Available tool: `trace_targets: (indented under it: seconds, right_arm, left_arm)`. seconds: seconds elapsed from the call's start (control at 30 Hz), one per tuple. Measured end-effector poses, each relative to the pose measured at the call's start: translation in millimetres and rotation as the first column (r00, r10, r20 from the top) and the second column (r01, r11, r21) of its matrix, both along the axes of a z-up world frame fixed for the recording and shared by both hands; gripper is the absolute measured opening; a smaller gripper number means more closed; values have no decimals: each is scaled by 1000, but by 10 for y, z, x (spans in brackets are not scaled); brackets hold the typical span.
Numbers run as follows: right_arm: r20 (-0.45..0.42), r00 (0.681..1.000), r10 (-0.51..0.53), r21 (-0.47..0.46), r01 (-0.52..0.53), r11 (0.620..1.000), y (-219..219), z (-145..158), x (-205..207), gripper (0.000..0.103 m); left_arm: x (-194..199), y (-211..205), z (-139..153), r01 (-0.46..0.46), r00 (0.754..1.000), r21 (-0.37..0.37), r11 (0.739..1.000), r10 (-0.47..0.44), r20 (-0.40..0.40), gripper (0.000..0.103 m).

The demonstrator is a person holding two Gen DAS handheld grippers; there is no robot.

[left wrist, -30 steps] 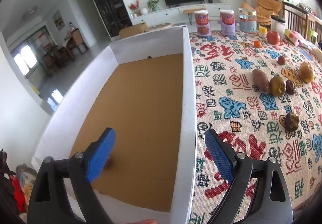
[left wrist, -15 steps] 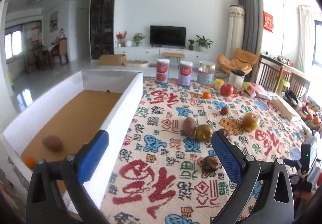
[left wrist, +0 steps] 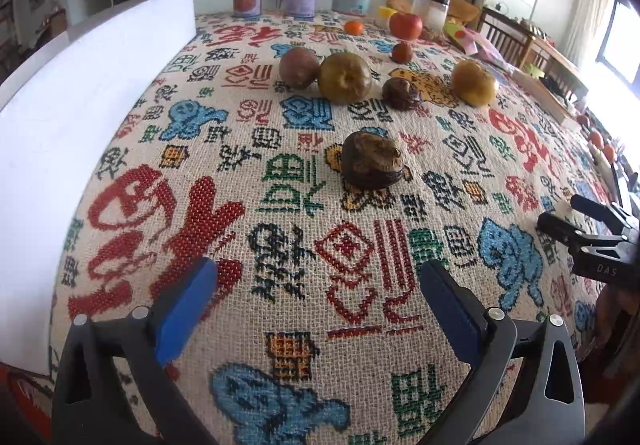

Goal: Organize fruits
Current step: 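Move the left tool back over the table toward the brown mangosteen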

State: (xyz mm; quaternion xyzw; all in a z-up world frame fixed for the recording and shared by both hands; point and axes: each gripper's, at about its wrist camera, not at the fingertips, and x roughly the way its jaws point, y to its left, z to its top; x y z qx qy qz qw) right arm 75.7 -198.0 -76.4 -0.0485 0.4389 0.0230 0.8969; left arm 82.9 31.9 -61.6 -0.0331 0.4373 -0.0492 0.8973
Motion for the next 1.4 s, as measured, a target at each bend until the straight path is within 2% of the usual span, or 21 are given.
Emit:
trace_targets:
  seconds: [0.27,1.4]
  right_arm:
    - [-12,1000,-12,10,12,1000,-21,-7,16,101]
    - [-27,999,-20,24,21,999,-45,-20,43,103]
  left_arm:
    - [-7,-138,-52,28,999,98,995,-30,19,102]
    - [-69,-122,-52,22,1000,102,995,-24,17,102]
